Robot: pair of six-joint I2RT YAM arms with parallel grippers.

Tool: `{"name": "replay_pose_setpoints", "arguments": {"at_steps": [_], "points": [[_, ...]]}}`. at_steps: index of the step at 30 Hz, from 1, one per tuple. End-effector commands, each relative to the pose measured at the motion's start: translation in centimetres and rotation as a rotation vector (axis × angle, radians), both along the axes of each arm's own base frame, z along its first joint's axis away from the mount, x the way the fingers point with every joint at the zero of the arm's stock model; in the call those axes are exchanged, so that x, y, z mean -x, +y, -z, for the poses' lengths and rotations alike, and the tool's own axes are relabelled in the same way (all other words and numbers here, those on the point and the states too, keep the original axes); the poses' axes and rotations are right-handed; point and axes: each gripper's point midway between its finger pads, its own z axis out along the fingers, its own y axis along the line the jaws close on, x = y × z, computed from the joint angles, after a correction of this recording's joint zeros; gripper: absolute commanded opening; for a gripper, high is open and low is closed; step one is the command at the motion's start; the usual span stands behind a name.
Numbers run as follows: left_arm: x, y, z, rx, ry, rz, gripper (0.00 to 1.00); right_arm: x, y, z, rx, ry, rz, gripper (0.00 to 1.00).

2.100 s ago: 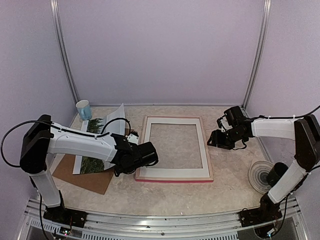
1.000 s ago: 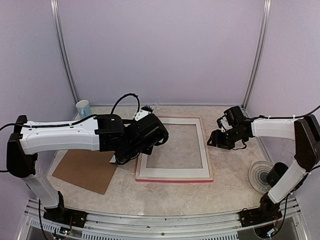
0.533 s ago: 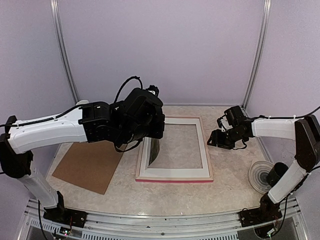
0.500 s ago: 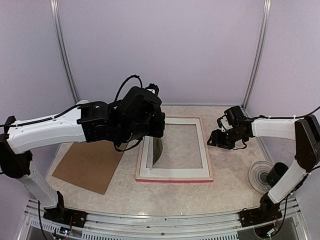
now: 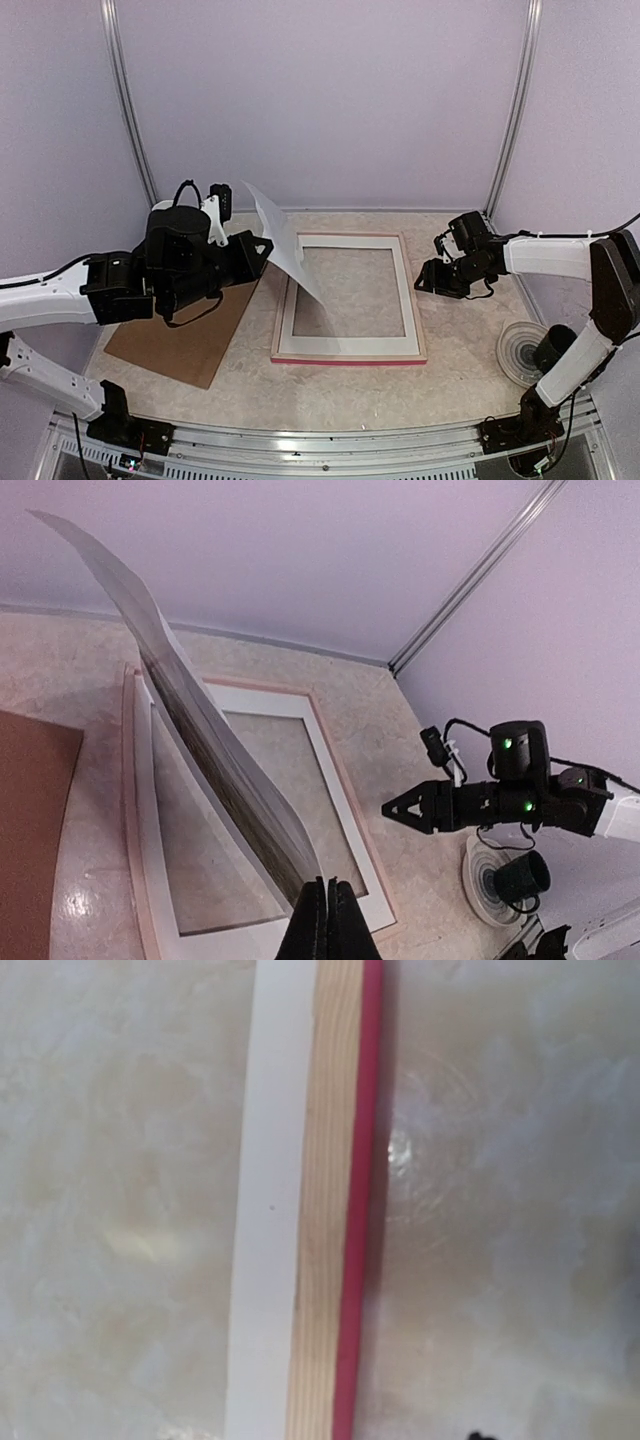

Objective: Put the photo into the frame
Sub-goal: Turn over the photo.

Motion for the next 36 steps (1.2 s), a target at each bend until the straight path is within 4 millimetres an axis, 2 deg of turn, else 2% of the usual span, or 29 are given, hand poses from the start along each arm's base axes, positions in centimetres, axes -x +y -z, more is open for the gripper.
{"name": "replay_pose_setpoints", "arguments": {"at_steps": [1, 2, 5, 8, 14, 18, 22, 32, 36], "points": [[1.9, 1.1, 5.3, 0.105, 0.147, 0.014, 0.00, -0.3, 0.5, -1.6, -0.014, -0.038, -0.014, 0.62], [2.4, 1.5, 6.5, 0.108, 0.173, 0.008, 0.00, -0.4, 0.5, -1.6, -0.017, -0.037, -0.016, 0.62], [4.0, 3.1, 8.1, 0.127, 0.223, -0.026, 0.00, -0.5, 0.9, -1.6, -0.029, -0.036, -0.027, 0.62], [5.1, 4.5, 8.6, 0.139, 0.252, -0.062, 0.02, -0.5, 1.5, -1.6, -0.058, -0.030, -0.044, 0.62], [5.9, 6.0, 10.6, 0.060, 0.295, -0.125, 0.07, -0.3, 4.1, -2.7, -0.150, -0.023, -0.122, 0.67], [6.2, 6.5, 12.8, 0.012, 0.330, -0.151, 0.10, 0.0, 6.5, -4.0, -0.226, -0.022, -0.194, 0.70], [6.2, 7.3, 14.8, -0.027, 0.349, -0.182, 0.12, 0.1, 8.1, -4.2, -0.269, -0.004, -0.227, 0.71], [6.7, 8.0, 18.9, -0.110, 0.404, -0.204, 0.17, 1.5, 11.9, -2.9, -0.354, 0.079, -0.308, 0.71], [7.1, 8.2, 20.6, -0.124, 0.430, -0.206, 0.24, 1.9, 12.6, -1.7, -0.344, 0.112, -0.312, 0.72]]}}
